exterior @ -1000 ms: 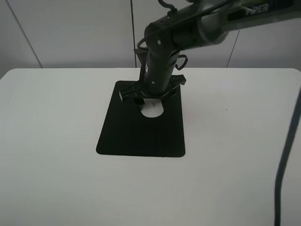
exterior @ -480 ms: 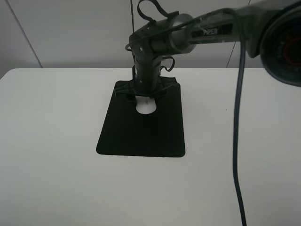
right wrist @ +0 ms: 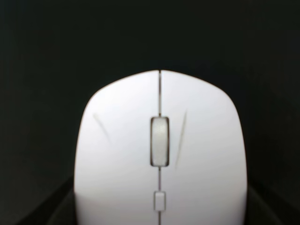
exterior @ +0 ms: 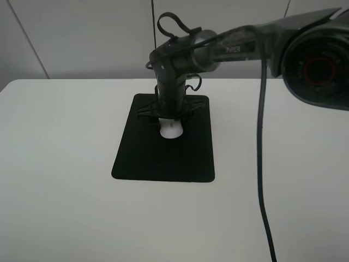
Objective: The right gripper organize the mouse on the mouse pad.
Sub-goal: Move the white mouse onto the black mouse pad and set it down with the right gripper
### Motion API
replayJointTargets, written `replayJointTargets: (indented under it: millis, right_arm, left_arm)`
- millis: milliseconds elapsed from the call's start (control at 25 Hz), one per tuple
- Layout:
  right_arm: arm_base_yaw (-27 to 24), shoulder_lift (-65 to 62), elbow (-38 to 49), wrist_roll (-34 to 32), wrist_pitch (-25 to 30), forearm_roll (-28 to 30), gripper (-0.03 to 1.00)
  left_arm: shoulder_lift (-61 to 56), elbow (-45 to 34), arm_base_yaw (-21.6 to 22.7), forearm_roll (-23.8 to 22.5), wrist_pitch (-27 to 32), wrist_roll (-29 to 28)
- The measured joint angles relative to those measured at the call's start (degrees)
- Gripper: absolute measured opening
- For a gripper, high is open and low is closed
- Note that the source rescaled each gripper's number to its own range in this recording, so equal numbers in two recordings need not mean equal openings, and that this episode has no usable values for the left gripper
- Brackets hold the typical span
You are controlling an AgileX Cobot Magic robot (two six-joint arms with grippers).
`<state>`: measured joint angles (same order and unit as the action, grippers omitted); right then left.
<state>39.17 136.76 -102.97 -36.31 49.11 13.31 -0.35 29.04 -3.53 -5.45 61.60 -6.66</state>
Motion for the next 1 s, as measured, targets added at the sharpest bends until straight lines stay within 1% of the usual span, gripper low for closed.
replayJointTargets:
  millis: [680, 720, 760, 840, 880, 920, 960, 1000]
  right_arm:
    - [-0.2, 1.1, -0.4, 0.0, -0.1, -0.1, 0.00]
    - [-0.2, 1.1, -0.4, 0.0, -0.1, -0.1, 0.12]
    - [-0.2, 1.1, -0.4, 0.0, 0.0, -0.1, 0.32]
    - [-0.2, 1.2, -0.4, 0.0, -0.1, 0.0, 0.70]
    - [-0.2, 1.2, -0.4, 0.0, -0.2, 0.0, 0.80]
    - [-0.2, 1.2, -0.4, 0.0, -0.3, 0.0, 0.89]
    - [-0.2, 1.2, -0.4, 0.0, -0.5, 0.0, 0.93]
    - [-0.2, 1.2, -0.4, 0.0, -0.5, 0.0, 0.95]
  left_arm:
    - [0.0, 0.0, 0.0, 0.0, 0.0, 0.0]
    - [0.0, 0.0, 0.0, 0.0, 0.0, 0.0]
    - [0.0, 0.0, 0.0, 0.0, 0.0, 0.0]
    - [0.0, 0.0, 0.0, 0.0, 0.0, 0.0]
    - [0.0, 0.0, 0.0, 0.0, 0.0, 0.0]
    - [0.0, 0.0, 0.0, 0.0, 0.0, 0.0]
    - [0.0, 0.0, 0.0, 0.0, 0.0, 0.0]
    - [0.0, 0.0, 0.0, 0.0, 0.0, 0.0]
